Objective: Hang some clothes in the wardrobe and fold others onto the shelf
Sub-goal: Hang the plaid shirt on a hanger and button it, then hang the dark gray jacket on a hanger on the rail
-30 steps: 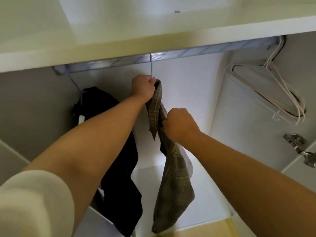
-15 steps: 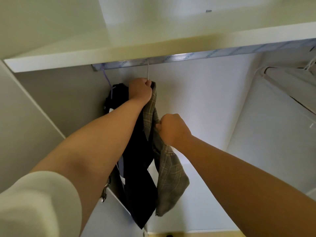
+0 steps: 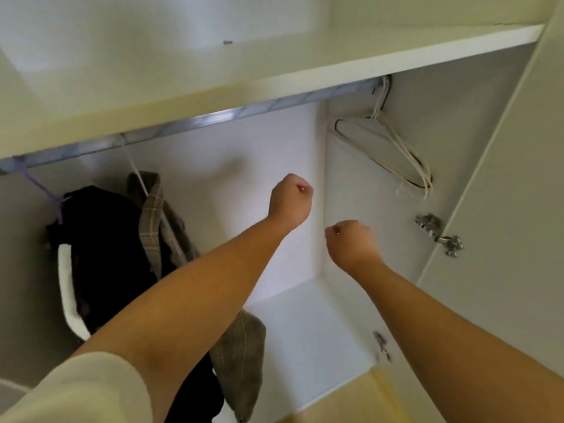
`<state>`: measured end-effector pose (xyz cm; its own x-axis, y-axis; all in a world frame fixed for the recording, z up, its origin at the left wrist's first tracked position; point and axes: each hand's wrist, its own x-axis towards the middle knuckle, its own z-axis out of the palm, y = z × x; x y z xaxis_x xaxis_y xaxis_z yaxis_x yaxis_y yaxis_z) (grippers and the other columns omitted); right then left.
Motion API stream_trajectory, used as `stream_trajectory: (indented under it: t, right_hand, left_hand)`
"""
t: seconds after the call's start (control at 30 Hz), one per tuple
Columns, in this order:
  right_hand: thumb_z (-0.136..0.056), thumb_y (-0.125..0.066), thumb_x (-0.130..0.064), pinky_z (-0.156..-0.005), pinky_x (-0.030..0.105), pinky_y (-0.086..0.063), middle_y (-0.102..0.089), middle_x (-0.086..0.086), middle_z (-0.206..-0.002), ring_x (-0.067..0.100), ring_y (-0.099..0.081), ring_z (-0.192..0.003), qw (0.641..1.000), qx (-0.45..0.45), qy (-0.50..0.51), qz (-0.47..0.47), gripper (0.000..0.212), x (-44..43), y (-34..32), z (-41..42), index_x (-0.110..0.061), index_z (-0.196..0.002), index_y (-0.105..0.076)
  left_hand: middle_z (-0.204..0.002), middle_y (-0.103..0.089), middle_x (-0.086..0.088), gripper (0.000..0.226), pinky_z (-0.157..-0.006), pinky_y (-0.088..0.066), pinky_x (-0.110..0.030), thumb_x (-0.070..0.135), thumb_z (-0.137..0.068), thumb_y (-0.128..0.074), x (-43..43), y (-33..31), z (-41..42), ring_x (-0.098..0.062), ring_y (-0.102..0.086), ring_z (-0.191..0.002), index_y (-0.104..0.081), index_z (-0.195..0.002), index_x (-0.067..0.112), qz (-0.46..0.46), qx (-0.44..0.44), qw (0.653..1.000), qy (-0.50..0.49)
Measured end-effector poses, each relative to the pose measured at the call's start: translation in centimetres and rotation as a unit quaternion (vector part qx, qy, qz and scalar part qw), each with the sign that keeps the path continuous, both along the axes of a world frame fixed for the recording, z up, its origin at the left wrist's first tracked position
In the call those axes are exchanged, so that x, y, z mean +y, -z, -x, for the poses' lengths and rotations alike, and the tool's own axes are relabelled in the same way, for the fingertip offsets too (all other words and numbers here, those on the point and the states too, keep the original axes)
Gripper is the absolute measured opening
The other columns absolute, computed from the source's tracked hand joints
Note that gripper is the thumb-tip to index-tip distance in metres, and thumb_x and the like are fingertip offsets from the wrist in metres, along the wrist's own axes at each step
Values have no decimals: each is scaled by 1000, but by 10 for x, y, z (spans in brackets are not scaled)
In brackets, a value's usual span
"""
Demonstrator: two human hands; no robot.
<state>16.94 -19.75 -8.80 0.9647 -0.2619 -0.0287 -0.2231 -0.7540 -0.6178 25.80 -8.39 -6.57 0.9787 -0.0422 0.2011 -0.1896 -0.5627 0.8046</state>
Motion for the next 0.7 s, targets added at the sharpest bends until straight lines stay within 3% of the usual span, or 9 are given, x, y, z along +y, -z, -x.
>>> stream_trajectory:
  t: [0.07, 0.17, 0.27, 0.37, 0.43, 0.5, 0.57, 0.63, 0.7]
  right_hand:
    - [-99, -42, -16, -56, 27, -35, -48, 4, -60, 18, -44, -54, 998, -6, 64, -17, 38, -39, -4, 9, -11, -62, -48]
    - [-99, -40, -14, -52, 28, -30, -48, 4, -61, 22, -44, -56, 990, -29, 135, -27, 38, -82, -10, 18, -14, -61, -46]
    - [-103, -38, -19, -57, 28, -33, -55, 3, -72, 22, -47, -61, 983, -30, 179, -17, 36, -109, -15, 22, -15, -72, -55]
    - [-103, -39, -21, -69, 31, -45, -69, 13, -97, 32, -55, -79, 977, -36, 208, -34, 35, -126, -16, 15, -8, -97, -70]
    - [-102, -40, -21, -65, 30, -44, -70, 15, -99, 33, -54, -78, 974, -33, 222, -44, 34, -134, -15, 10, -6, -101, -71]
    - [-101, -41, -20, -65, 32, -45, -70, 16, -98, 36, -60, -84, 974, -30, 221, -48, 33, -141, -16, 3, -4, -101, -70]
    - [-101, -42, -20, -66, 32, -46, -70, 15, -96, 37, -61, -88, 973, -37, 223, -50, 32, -146, -19, -5, -4, -99, -70]
    - [-101, -41, -21, -65, 30, -47, -69, 14, -93, 36, -60, -85, 971, -44, 230, -54, 32, -150, -21, -13, -6, -98, -70]
    - [-101, -42, -23, -73, 31, -50, -71, 14, -100, 37, -63, -95, 968, -50, 237, -61, 33, -151, -23, -19, -7, -107, -70]
  left_hand:
    - [-90, -67, -5, 20, -74, -55, -31, 19, -99, -49, -41, 5, -4, -21, -67, -80, -65, -98, 7, 43, 56, 996, 50]
    - [-82, -67, -5, 20, -74, -56, -34, 16, -100, -48, -94, 6, -15, -16, -64, -64, -67, -101, 9, 129, 129, 978, 102]
    - [-83, -68, -9, 19, -67, -58, -30, 13, -100, -49, -139, 3, -35, -16, -65, -60, -65, -106, 5, 172, 156, 964, 126]
    - [-86, -68, -14, 16, -55, -56, -24, 11, -102, -48, -178, 0, -70, -11, -63, -47, -61, -99, 3, 190, 186, 956, 126]
    - [-78, -70, -12, 22, -66, -60, -32, 15, -102, -49, -201, -2, -95, -16, -67, -52, -57, -85, 3, 191, 210, 951, 122]
    - [-81, -71, -11, 25, -79, -61, -42, 24, -101, -53, -217, -6, -114, -28, -73, -70, -60, -92, 1, 177, 205, 956, 116]
    - [-98, -66, -13, 31, -73, -62, -44, 30, -101, -53, -228, -9, -127, -34, -74, -77, -58, -109, 0, 170, 190, 962, 103]
    - [-108, -66, -14, 36, -62, -62, -43, 30, -101, -51, -234, -9, -137, -32, -74, -69, -55, -115, -3, 174, 173, 964, 101]
    - [-107, -68, -16, 33, -58, -62, -42, 27, -101, -50, -236, -7, -142, -29, -73, -61, -54, -114, -3, 176, 148, 968, 104]
